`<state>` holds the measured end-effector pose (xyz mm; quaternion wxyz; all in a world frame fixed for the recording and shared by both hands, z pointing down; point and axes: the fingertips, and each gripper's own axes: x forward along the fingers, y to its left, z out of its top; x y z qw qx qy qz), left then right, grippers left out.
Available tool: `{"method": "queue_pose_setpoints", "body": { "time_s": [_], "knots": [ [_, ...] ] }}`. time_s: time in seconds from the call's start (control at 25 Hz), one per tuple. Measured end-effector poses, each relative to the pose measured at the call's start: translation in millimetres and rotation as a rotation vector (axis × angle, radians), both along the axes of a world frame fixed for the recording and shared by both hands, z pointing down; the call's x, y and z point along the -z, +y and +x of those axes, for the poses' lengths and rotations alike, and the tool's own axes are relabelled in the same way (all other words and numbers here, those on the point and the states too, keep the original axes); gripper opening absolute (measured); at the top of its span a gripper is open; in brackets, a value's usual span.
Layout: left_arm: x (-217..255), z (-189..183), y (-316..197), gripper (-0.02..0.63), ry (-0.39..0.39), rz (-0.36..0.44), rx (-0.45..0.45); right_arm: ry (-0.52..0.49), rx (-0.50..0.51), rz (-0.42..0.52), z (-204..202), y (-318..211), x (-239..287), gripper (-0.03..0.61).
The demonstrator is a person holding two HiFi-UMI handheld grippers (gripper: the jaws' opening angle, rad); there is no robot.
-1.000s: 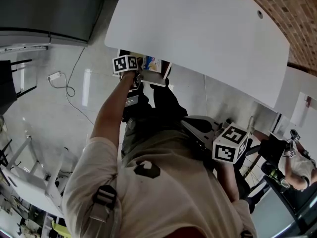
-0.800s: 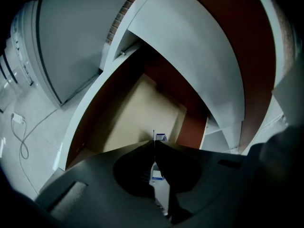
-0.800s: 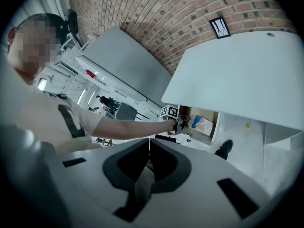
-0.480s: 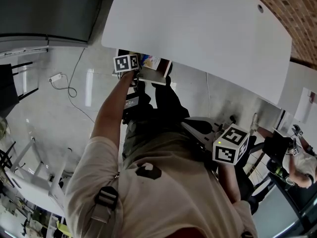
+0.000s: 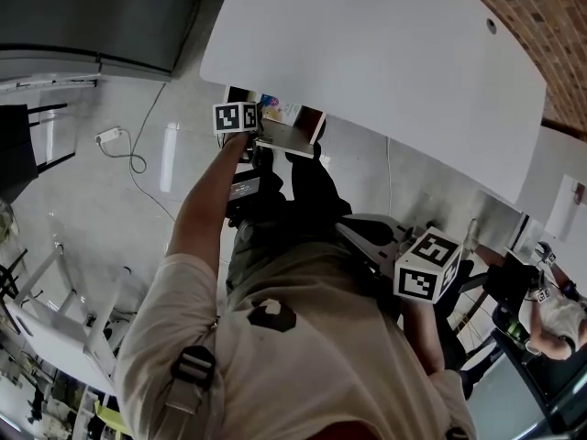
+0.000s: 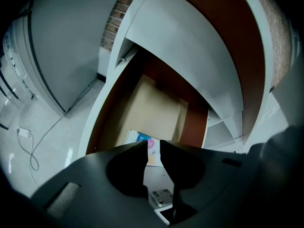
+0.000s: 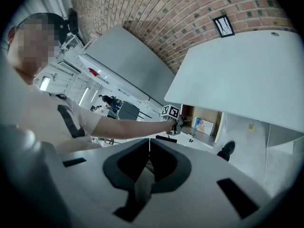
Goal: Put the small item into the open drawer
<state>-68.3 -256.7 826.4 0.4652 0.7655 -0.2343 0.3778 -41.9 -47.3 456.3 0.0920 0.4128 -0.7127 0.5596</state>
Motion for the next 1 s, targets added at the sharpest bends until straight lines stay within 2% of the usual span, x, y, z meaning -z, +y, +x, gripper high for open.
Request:
{"method": "queue_pose_setpoints", "body": {
  "time_s": [0.12,0.16,0.4,0.72,0.88,1.0],
  "knots": [
    [9.1,-12.4,-7.1,0.065,0.001,0.043,0.007,-0.003,0.026,0.010,-5.8,-4.9,1.6,0.006],
    [12.5,-16.4,-8.5,0.045,0.005,0.055,0.010,-0.003,0.033,0.013,-7.3,-6.0,2.2,0.006],
    [30.9,-39.3,-11.1,0.012,0.028,0.081,0.002,-0.013,0.050,0.034,-8.9,-11.5,7.6,0.006],
    [33.4,-82.3,-5.1,0.005,-0.026,0.081,0.008,-0.025,-0.035,0.069,-3.1,-22.9,8.3,0.005],
    [40.1,-102.1,-4.8,0.005,-0.048,0.125,-0.012,-0.046,-0.008,0.079,-9.6,-27.5,7.9,0.006],
    [44.3,-123.6,-10.9,0.003,-0.077,0.153,0.008,-0.052,0.036,0.092,-20.0,-30.8,10.2,0.006]
  ]
}}
